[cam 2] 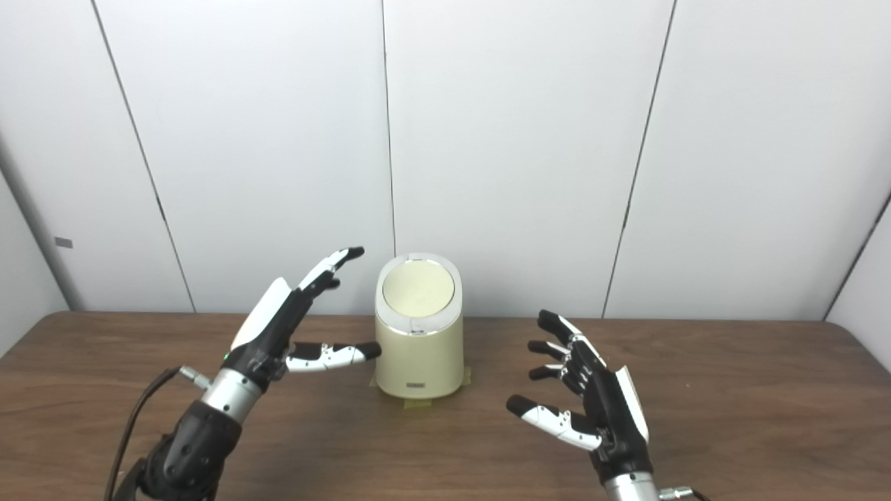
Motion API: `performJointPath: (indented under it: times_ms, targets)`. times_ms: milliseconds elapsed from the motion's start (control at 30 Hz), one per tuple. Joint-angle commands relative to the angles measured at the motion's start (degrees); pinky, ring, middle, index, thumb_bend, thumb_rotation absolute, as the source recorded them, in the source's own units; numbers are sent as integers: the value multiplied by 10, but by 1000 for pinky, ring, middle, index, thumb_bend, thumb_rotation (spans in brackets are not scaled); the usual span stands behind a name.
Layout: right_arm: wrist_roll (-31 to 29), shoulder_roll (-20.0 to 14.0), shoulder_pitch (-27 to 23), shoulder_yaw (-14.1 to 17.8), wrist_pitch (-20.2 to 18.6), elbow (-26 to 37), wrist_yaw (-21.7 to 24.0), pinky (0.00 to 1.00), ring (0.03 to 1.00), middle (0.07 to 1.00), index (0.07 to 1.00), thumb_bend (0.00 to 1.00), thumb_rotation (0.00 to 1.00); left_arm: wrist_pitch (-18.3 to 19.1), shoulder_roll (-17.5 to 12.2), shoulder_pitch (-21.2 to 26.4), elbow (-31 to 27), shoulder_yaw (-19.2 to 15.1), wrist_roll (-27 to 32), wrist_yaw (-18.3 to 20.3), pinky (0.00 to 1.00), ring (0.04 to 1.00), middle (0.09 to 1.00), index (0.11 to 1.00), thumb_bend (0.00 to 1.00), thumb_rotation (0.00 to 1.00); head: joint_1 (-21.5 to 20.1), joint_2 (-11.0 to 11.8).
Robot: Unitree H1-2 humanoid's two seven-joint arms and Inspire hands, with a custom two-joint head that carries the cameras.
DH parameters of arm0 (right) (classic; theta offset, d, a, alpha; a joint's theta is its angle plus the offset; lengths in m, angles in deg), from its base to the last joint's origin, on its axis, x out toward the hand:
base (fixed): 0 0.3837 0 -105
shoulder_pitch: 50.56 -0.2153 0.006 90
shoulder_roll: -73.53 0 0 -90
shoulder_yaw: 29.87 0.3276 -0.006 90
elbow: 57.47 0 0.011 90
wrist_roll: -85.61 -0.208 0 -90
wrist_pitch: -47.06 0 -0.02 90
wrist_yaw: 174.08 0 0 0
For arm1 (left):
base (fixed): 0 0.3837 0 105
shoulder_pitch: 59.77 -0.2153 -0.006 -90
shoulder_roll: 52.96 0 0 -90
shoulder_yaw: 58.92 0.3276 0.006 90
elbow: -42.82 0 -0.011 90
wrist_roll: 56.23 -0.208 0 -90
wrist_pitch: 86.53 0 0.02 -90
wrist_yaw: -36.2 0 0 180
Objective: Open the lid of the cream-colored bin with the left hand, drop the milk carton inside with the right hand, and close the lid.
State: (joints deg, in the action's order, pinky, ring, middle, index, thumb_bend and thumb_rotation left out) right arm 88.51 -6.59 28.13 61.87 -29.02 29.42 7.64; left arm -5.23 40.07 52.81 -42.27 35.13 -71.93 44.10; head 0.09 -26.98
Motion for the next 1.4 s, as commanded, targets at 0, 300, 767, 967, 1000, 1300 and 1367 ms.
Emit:
performJointPath:
  times_ms: [0, 300, 767, 967, 1000, 1300, 1367]
  targets:
    - [-3, -5, -13, 5, 19, 6, -6, 598, 771, 877, 848, 715, 362, -13, 4, 8, -17, -15, 55, 2, 548, 731, 812, 829, 732, 207, -3, 0]
    - [-4, -3, -1, 11, -3, 22, -9, 612, 786, 882, 839, 738, 369, -13, 18, -66, -24, -45, 128, 3, 553, 612, 683, 761, 706, 232, -12, -5]
    - [5, -15, 13, 6, -13, 33, -7, 622, 772, 873, 841, 769, 344, -6, 23, -94, -34, -57, 142, -1, 620, 692, 752, 794, 697, 217, -11, -12]
    - [-3, -29, 13, 0, -11, 33, 10, 694, 796, 890, 875, 794, 327, -8, 30, -102, -33, -60, 152, -3, 661, 742, 813, 840, 709, 235, -8, -14]
    - [-4, -31, 13, 0, -11, 33, 12, 707, 803, 895, 882, 799, 333, -8, 31, -102, -34, -60, 153, -4, 669, 753, 823, 851, 709, 234, -8, -14]
    - [-6, -42, 11, -6, -10, 27, 34, 861, 904, 954, 922, 821, 366, -15, 41, -111, -34, -58, 134, -23, 775, 867, 922, 968, 723, 346, -4, -13]
    - [-3, -45, 12, -12, -24, 38, 39, 875, 922, 971, 942, 830, 383, -23, 41, -111, -32, -56, 134, -23, 772, 864, 916, 972, 713, 358, -4, -13]
